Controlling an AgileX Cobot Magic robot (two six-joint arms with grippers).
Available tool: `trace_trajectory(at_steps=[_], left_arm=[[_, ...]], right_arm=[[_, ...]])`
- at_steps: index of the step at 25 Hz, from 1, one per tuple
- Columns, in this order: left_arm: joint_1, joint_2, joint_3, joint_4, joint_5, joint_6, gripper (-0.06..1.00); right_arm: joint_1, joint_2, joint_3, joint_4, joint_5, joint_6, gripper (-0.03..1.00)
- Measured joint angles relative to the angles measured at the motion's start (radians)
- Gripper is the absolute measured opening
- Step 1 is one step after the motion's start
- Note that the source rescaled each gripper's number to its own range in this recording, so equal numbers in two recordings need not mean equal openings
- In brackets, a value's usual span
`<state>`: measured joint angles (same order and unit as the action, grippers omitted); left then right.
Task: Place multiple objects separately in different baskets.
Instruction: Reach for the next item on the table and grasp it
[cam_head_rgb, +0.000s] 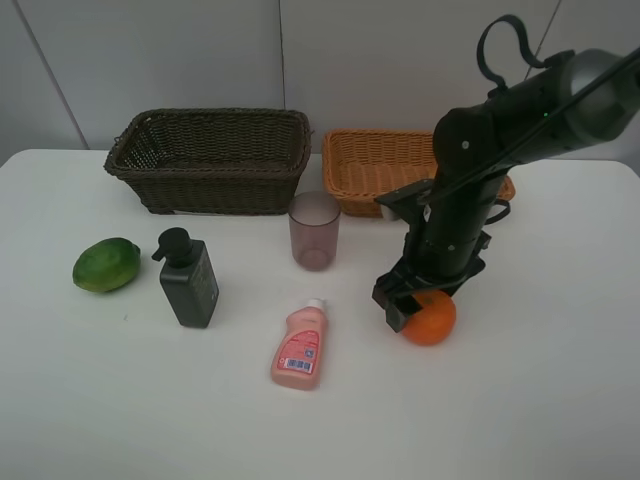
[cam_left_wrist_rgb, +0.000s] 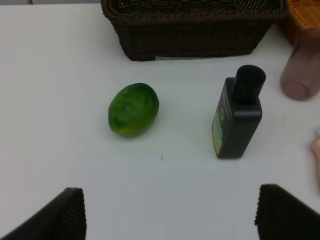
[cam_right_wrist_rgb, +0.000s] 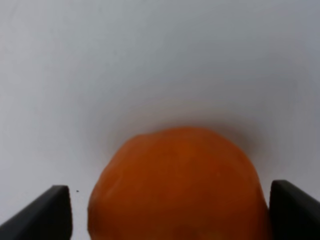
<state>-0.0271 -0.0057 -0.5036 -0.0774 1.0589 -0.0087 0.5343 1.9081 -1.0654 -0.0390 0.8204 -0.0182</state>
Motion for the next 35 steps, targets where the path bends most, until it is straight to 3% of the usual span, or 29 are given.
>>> trace_trajectory(at_steps=[31,33,35], left_arm=[[0.0,0.0,0.0,0.0,0.0,0.0,0.89],[0.0,0.0,0.0,0.0,0.0,0.0,0.89],[0.0,0.0,0.0,0.0,0.0,0.0,0.89]], right_arm=[[0.0,0.081,0.005,-0.047,0.009,0.0,0.57],[0.0,0.081,0.005,-0.047,0.007,0.0,0.52],[0.0,0.081,0.005,-0.047,0.007,0.0,0.35]])
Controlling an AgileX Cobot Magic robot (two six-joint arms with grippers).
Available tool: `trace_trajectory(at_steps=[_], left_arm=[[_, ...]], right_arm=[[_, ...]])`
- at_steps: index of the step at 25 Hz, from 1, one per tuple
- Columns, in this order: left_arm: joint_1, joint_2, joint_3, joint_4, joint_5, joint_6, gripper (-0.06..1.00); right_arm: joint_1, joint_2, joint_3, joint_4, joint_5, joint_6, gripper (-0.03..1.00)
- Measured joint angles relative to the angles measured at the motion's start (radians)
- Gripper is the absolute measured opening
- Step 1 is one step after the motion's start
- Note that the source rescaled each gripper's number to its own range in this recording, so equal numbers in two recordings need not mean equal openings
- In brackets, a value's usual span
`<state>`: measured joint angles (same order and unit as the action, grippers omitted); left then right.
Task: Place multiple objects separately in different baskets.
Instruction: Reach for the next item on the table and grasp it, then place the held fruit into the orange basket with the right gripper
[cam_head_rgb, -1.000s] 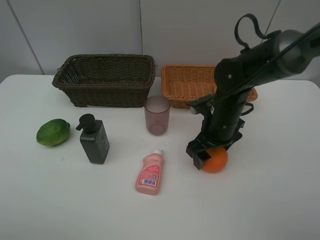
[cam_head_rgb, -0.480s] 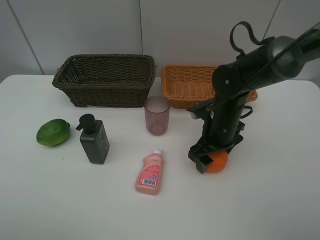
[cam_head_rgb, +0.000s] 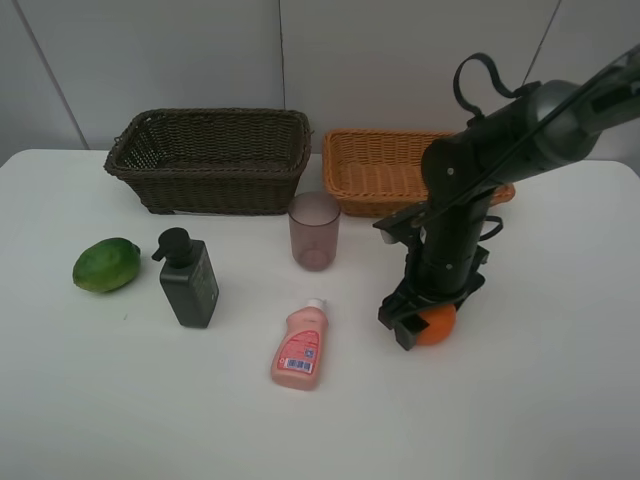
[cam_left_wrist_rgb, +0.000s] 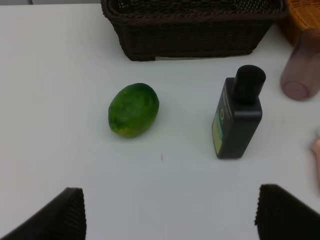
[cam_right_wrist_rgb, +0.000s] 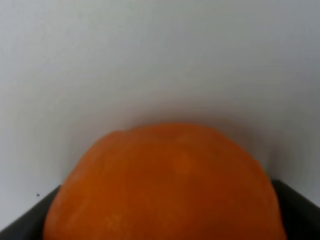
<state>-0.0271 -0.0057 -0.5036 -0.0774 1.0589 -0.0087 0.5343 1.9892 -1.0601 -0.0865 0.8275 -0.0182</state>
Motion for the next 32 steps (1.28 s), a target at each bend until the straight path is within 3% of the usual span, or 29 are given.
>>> trace_trajectory(at_steps=[1,21,32], left_arm=[[0.0,0.0,0.0,0.0,0.0,0.0,0.89],[0.0,0.0,0.0,0.0,0.0,0.0,0.89],[0.0,0.0,0.0,0.0,0.0,0.0,0.89]], right_arm=[[0.0,0.0,0.0,0.0,-0.001,0.0,0.3],[0.0,-0.004,0.0,0.0,-0.003,0.0,0.3],[0.0,-0.162,0.0,0.008,0.04,0.0,0.3]])
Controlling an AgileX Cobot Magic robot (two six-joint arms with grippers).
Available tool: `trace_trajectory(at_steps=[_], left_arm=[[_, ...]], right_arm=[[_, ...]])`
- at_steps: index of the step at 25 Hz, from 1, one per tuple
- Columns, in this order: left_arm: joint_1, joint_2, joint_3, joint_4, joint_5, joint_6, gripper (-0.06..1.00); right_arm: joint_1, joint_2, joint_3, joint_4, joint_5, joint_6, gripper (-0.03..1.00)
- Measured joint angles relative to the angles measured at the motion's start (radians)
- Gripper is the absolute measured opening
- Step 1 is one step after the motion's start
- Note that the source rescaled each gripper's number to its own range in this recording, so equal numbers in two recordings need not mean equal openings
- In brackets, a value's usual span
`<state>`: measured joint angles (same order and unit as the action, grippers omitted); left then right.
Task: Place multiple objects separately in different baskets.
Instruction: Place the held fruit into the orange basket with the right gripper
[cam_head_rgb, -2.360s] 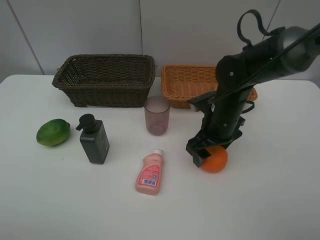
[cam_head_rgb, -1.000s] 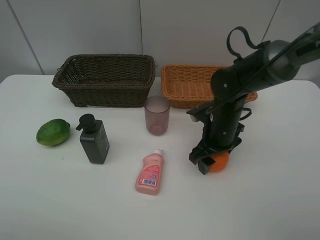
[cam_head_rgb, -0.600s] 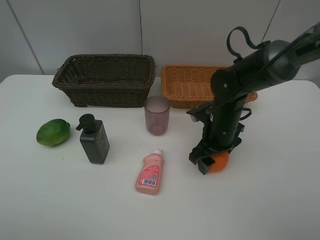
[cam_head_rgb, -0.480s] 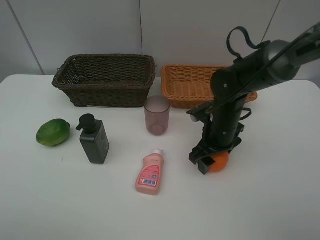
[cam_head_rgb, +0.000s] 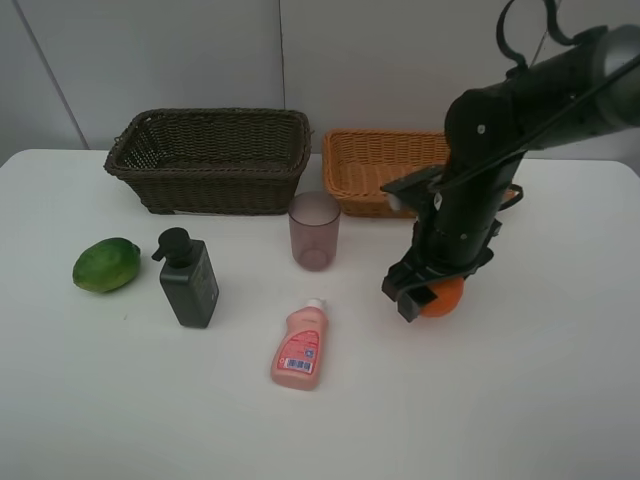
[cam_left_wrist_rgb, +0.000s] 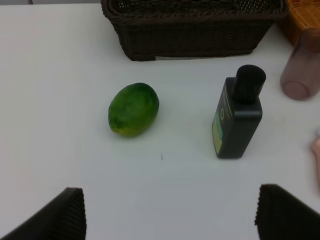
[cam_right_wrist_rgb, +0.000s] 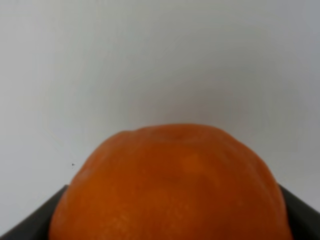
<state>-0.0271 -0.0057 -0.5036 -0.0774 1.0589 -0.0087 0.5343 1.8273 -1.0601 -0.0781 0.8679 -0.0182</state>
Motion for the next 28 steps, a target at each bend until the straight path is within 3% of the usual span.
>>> trace_trajectory(at_steps=[11,28], left_arm=[[0.0,0.0,0.0,0.0,0.0,0.0,0.89],[0.0,0.0,0.0,0.001,0.0,0.0,0.89]], right_arm=[[-0.015,-0.037,-0.062,-0.009,0.028,0.0,0.3],[-0.106,0.272,-0.776,-0.133,0.248,-0.022,0.3]])
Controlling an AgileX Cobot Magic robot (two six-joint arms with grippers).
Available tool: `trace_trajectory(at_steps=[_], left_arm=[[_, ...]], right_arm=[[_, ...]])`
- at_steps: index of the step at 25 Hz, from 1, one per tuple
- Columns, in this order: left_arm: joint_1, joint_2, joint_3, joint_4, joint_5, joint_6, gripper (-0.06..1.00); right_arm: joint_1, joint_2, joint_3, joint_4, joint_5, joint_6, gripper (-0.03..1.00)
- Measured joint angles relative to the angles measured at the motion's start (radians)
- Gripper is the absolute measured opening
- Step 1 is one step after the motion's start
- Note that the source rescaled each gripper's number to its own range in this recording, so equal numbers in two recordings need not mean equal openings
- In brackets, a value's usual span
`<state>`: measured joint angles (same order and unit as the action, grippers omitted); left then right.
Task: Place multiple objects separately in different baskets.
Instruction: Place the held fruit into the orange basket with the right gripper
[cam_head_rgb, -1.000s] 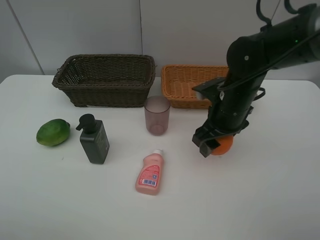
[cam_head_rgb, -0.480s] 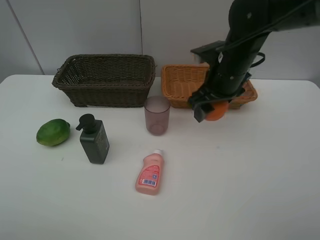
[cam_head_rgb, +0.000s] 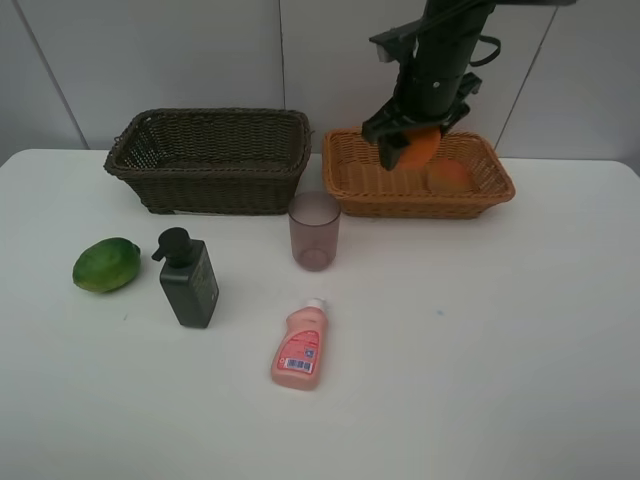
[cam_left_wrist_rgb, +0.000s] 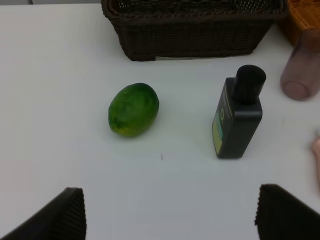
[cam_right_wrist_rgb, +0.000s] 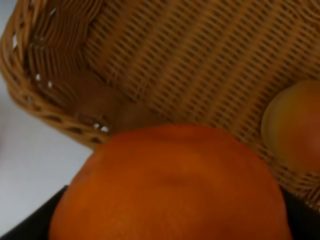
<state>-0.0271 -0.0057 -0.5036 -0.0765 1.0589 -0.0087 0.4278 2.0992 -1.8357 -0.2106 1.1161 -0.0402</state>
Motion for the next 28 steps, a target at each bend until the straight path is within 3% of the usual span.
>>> trace_trajectory(at_steps=[4,13,28], left_arm=[[0.0,0.0,0.0,0.0,0.0,0.0,0.89],[0.0,0.0,0.0,0.0,0.0,0.0,0.89],[0.0,0.0,0.0,0.0,0.0,0.0,0.89]], right_arm=[[-0.035,0.072,-0.078,-0.006,-0.019,-0.008,0.3],[-0.069,0.143,-0.092,-0.003,-0.182,-0.057,0.3],[-0.091,0.176,-0.093,-0.006,-0.225,-0.06,0.3]])
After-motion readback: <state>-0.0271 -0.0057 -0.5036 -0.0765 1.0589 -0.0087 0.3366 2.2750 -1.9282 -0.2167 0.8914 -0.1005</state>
